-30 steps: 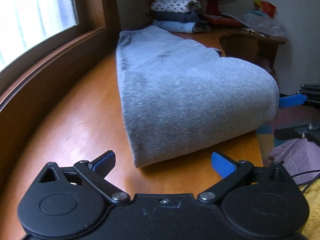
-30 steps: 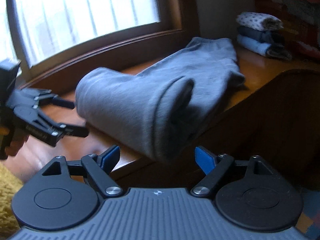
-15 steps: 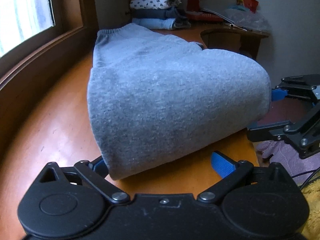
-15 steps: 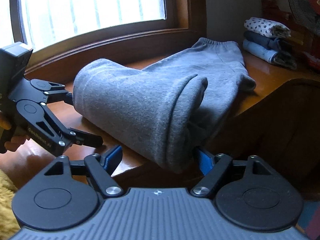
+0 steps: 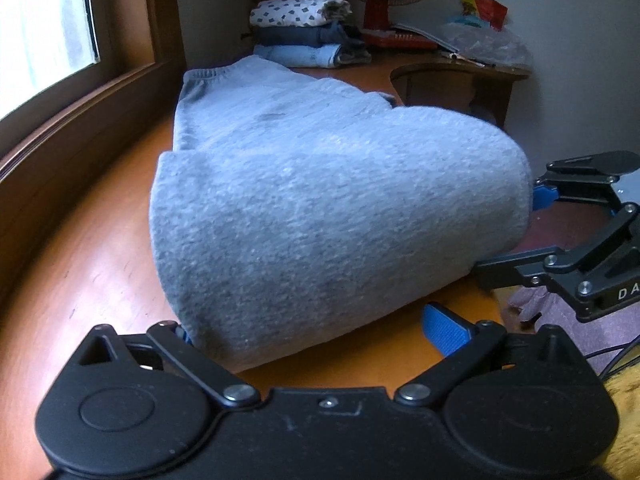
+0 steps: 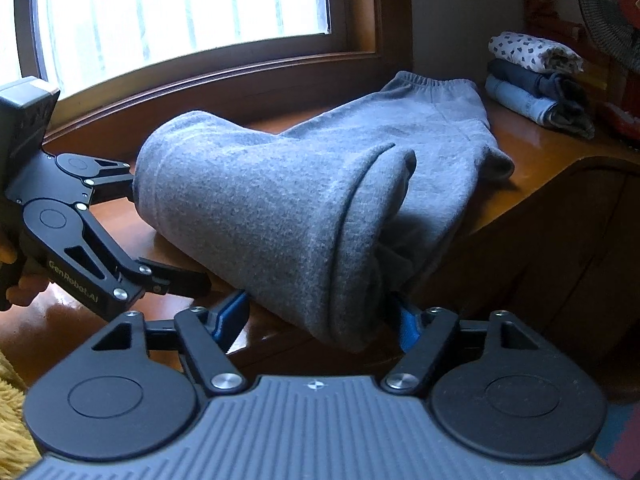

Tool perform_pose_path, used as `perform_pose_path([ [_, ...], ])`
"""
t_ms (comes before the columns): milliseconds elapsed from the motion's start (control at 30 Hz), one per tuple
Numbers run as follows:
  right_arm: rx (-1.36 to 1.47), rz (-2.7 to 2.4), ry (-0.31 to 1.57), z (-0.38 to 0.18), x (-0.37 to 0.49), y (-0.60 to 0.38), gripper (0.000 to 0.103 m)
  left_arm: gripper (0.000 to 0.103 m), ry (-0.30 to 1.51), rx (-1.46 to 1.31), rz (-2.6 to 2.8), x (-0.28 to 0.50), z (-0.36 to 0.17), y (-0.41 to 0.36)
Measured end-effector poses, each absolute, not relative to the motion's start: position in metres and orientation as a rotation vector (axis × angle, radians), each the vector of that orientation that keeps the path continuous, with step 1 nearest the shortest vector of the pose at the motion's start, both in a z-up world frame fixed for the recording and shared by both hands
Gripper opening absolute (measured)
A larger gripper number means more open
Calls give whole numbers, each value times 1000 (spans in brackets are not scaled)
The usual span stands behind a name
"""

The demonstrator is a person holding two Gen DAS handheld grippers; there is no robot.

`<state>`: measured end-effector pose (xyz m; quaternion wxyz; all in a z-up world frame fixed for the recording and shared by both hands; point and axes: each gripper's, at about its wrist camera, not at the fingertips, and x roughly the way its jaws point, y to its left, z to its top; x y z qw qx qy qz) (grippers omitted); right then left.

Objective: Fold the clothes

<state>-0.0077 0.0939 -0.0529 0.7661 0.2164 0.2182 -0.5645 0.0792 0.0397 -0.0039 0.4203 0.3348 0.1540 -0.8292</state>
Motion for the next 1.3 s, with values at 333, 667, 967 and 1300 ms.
perform_pose_path([
  [333,471,-1206,406,-40,-21,102,55,96,550,706,-2068,83,19,41],
  [667,503,-1212,289,-19,-41,97,50,94,469,690,-2051,66,46,39],
  [967,432,-1169,257,3,-56,67,50,94,423,641,-2023,57,64,16],
  [1300,469,-1126,192,11,-87,11,50,94,378,620,-1981,44,79,-35],
])
